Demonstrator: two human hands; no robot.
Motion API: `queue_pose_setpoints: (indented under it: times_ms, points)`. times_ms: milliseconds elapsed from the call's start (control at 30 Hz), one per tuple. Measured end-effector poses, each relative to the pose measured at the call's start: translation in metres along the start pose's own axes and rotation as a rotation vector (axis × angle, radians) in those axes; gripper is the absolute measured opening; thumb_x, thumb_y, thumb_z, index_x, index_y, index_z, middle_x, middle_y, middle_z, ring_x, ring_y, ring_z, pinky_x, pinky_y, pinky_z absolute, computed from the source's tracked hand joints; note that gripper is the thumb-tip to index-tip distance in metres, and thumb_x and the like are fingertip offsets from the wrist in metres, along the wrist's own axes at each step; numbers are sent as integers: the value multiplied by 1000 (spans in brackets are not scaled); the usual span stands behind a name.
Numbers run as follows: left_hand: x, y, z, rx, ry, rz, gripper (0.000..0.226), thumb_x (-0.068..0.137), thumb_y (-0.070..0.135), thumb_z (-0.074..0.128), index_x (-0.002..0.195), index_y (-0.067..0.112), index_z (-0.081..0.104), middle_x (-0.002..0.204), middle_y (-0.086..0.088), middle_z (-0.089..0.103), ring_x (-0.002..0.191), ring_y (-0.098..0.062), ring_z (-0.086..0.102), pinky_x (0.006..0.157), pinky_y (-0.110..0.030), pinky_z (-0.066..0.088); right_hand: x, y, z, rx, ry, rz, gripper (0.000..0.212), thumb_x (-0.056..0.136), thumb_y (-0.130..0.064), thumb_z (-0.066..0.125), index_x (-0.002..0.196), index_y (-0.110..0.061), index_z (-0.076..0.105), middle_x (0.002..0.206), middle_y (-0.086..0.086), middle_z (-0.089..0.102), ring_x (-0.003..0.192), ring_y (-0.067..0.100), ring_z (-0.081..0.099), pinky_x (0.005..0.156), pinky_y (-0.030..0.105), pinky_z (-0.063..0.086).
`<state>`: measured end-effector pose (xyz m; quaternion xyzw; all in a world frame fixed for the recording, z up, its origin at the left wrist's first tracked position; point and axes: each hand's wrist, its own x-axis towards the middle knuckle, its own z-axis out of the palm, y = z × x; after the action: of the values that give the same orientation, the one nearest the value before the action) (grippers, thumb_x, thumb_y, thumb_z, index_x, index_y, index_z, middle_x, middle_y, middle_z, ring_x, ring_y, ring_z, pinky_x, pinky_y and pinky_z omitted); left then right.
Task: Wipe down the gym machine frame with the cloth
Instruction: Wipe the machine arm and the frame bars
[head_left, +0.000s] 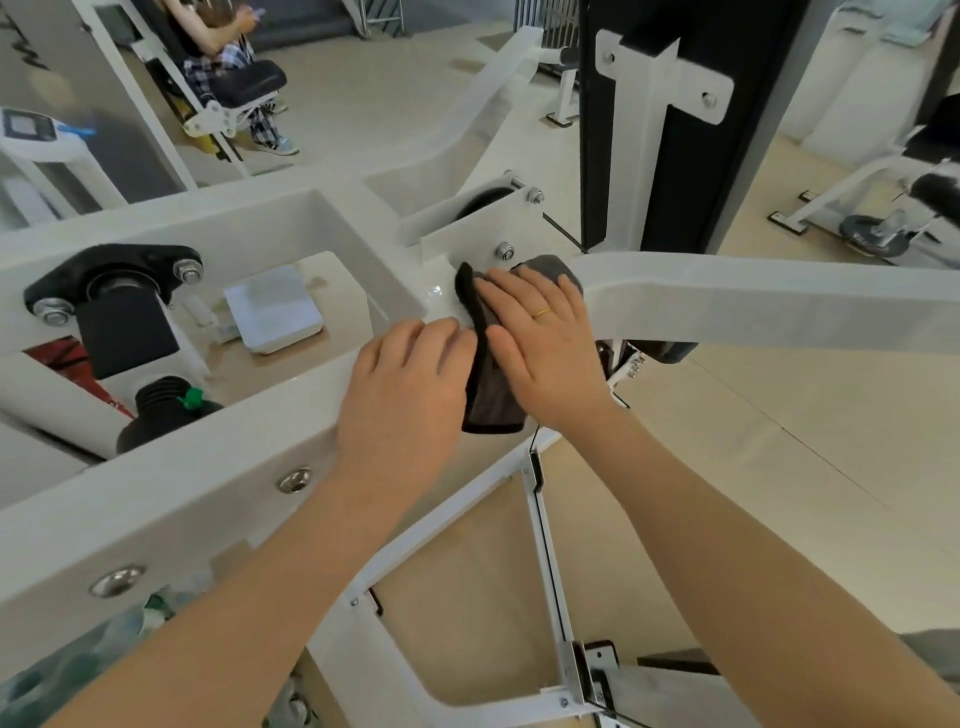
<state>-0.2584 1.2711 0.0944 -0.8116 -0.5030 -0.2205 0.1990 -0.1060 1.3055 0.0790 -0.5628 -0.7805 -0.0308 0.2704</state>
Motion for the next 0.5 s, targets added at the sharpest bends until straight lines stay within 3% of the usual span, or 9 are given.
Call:
queue_pose_setpoints:
  times_ms: [100,200,300,400,500]
  points:
    - [0,0,-2,37,-14,15,33,74,9,67,106,10,66,102,-7,67,91,-28,63,73,-33,49,7,29,-6,-56,-37,14,55,94,-43,24,135,-17,48,140,3,47,133,24,36,112,36,12]
    - [0,1,-3,39,-36,21,35,71,7,68,106,9,67,102,-8,67,90,-28,64,71,-33,49,13,68,-9,-141,-32,197,53,95,-43,22,139,-23,42,144,0,42,136,21,31,113,34,7]
    - [1,2,-7,7,-62,-6,38,65,3,72,103,7,68,100,-10,67,87,-30,64,70,-33,50,8,104,-19,-253,12,364,48,98,-41,24,138,-22,41,142,2,43,134,23,32,112,38,11]
    - [15,16,-7,-32,-108,-39,39,61,1,74,100,4,67,92,-10,67,80,-30,63,65,-32,48,4,110,-20,-279,42,485,46,99,-38,25,139,-21,40,144,3,41,136,25,27,113,41,8]
    - [37,43,-2,-72,-151,-8,42,64,2,73,106,5,65,94,-10,66,84,-29,63,64,-32,49,4,84,-10,-238,7,376,49,98,-37,21,142,-22,36,148,0,36,139,23,22,113,39,2]
